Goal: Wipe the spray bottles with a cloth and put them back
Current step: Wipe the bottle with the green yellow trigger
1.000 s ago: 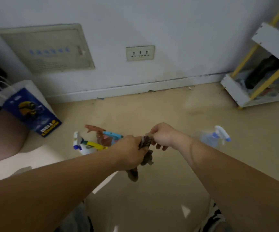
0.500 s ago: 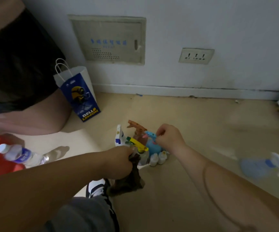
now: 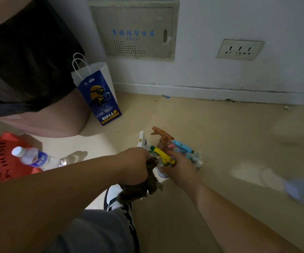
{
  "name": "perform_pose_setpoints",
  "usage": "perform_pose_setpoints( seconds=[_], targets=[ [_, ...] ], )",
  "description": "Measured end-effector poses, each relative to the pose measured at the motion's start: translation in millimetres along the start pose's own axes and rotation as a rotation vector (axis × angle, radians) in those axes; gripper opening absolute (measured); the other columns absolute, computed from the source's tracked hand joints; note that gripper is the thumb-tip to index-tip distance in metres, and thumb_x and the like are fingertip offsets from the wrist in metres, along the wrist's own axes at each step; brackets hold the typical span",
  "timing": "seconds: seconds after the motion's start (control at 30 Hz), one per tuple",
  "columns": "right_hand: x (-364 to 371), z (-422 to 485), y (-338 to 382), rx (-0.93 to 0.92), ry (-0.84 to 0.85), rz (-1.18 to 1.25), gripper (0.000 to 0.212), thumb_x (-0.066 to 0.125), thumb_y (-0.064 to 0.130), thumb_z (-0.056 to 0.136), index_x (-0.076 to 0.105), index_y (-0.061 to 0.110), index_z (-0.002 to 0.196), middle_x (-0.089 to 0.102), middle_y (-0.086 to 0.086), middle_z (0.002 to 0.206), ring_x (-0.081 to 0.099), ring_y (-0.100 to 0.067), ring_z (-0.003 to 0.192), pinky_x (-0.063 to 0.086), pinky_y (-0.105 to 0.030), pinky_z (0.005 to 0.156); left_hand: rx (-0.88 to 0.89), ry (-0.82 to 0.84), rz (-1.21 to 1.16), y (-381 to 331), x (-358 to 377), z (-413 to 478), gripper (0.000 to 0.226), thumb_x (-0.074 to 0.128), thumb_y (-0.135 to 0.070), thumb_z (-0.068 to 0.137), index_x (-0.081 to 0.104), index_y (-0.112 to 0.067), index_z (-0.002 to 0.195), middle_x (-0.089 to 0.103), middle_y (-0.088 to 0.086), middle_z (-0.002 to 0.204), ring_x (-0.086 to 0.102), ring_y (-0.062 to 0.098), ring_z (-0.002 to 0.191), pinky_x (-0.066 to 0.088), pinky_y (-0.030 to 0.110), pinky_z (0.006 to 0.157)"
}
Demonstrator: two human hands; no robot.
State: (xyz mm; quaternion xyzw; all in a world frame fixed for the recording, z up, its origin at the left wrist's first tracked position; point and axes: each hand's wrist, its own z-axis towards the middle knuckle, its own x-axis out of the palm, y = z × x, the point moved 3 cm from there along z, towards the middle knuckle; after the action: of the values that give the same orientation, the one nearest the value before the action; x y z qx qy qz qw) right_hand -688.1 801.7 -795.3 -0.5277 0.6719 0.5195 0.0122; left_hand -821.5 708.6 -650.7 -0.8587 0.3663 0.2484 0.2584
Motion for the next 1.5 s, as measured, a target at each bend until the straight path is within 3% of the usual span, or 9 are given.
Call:
perform_pose_setpoints(
  seconds=[0.1, 0.43, 0.57, 0.67, 0.8, 0.93, 1.1, 1.33, 1.5],
  targets=[
    [3.8, 5.4, 0.7, -0.055, -0.027, -0.012, 0.017, 0.058, 0.023, 0.097, 0.069, 0.027, 0.084, 0.067, 0.009, 0.075, 0.061, -0.006, 0.074, 0.040, -0.009, 0.056, 0.006, -0.033, -0.004, 1.6, -2.7, 0.1, 0.030, 0.054, -0.005, 0.092, 0.063, -0.010, 0.120, 0.065, 0.013, 0.115, 0.064, 0.028, 0.108, 0.058, 0.042, 0.095],
    [-40.0, -57.5, 30.3, -0.148, -0.171, 0.089, 0.037, 0.070, 0.022, 0.093, 0.049, 0.029, 0.063, 0.045, 0.007, 0.055, 0.044, -0.002, 0.051, 0.034, -0.013, 0.048, 0.050, -0.163, -0.102, 0.4, -25.9, -21.7, 0.014, 0.055, -0.008, 0.092, 0.062, -0.015, 0.102, 0.063, 0.009, 0.103, 0.060, 0.023, 0.095, 0.055, 0.033, 0.082],
    [-87.5, -105.3, 57.6, -0.212, -0.221, 0.190, 0.029, 0.074, 0.023, 0.092, 0.056, 0.024, 0.068, 0.048, 0.007, 0.054, 0.045, -0.001, 0.048, 0.034, -0.014, 0.047, 0.130, -0.185, -0.311, -18.9, -33.5, -46.5, 0.013, 0.059, -0.011, 0.094, 0.061, -0.021, 0.086, 0.063, 0.004, 0.087, 0.060, 0.016, 0.080, 0.052, 0.023, 0.067],
    [-128.9, -140.4, 75.0, -0.202, -0.299, 0.302, 0.024, 0.073, 0.030, 0.091, 0.064, 0.015, 0.076, 0.053, 0.006, 0.059, 0.045, -0.001, 0.050, 0.036, -0.015, 0.049, 0.207, -0.206, -0.513, -43.7, -36.3, -67.0, 0.011, 0.060, -0.009, 0.094, 0.069, -0.015, 0.099, 0.071, 0.015, 0.098, 0.068, 0.021, 0.087, 0.060, 0.032, 0.078],
    [-180.8, -185.8, 85.2, -0.172, -0.376, 0.505, 0.016, 0.073, 0.027, 0.093, 0.074, 0.012, 0.088, 0.069, 0.008, 0.066, 0.057, 0.000, 0.058, 0.046, -0.021, 0.063, 0.316, -0.262, -0.762, -84.0, -41.8, -97.7, 0.020, 0.059, -0.008, 0.094, 0.072, -0.015, 0.107, 0.073, 0.016, 0.102, 0.069, 0.021, 0.086, 0.057, 0.028, 0.070],
    [-228.0, -227.3, 84.8, -0.163, -0.464, 0.636, 0.016, 0.070, 0.029, 0.095, 0.077, 0.014, 0.095, 0.079, 0.005, 0.086, 0.069, 0.001, 0.074, 0.049, -0.015, 0.068, 0.312, -0.307, -0.998, -115.0, -56.7, -117.7, 0.012, 0.064, -0.019, 0.095, 0.074, -0.020, 0.102, 0.074, 0.013, 0.102, 0.070, 0.030, 0.096, 0.058, 0.047, 0.094],
    [-259.7, -251.1, 78.1, -0.204, -0.454, 0.343, 0.017, 0.060, 0.032, 0.101, 0.074, 0.022, 0.100, 0.077, 0.007, 0.097, 0.070, -0.007, 0.097, 0.054, -0.029, 0.088, 0.370, -0.455, -1.210, -152.2, -79.1, -134.4, 0.013, 0.059, -0.026, 0.102, 0.069, -0.020, 0.108, 0.075, 0.011, 0.095, 0.072, 0.026, 0.088, 0.059, 0.035, 0.075],
    [-271.2, -239.5, 61.1, -0.352, -0.454, -0.150, 0.017, 0.053, 0.022, 0.104, 0.066, 0.012, 0.100, 0.059, 0.001, 0.096, 0.052, -0.012, 0.091, 0.042, -0.028, 0.082, 0.578, -0.482, -0.940, -175.6, -74.5, -139.3, 0.027, 0.046, -0.042, 0.108, 0.069, -0.029, 0.104, 0.078, -0.001, 0.090, 0.075, 0.012, 0.078, 0.059, 0.026, 0.060],
    [-267.7, -226.4, 56.3, -0.270, -0.341, -0.265, 0.019, 0.051, 0.022, 0.105, 0.059, 0.009, 0.093, 0.055, -0.007, 0.089, 0.052, -0.025, 0.086, 0.044, -0.045, 0.081, 0.837, -0.546, -0.686, -183.1, -61.3, -140.2, 0.042, 0.044, -0.053, 0.105, 0.067, -0.018, 0.103, 0.070, 0.009, 0.094, 0.068, 0.026, 0.089, 0.061, 0.047, 0.078]
  ],
)
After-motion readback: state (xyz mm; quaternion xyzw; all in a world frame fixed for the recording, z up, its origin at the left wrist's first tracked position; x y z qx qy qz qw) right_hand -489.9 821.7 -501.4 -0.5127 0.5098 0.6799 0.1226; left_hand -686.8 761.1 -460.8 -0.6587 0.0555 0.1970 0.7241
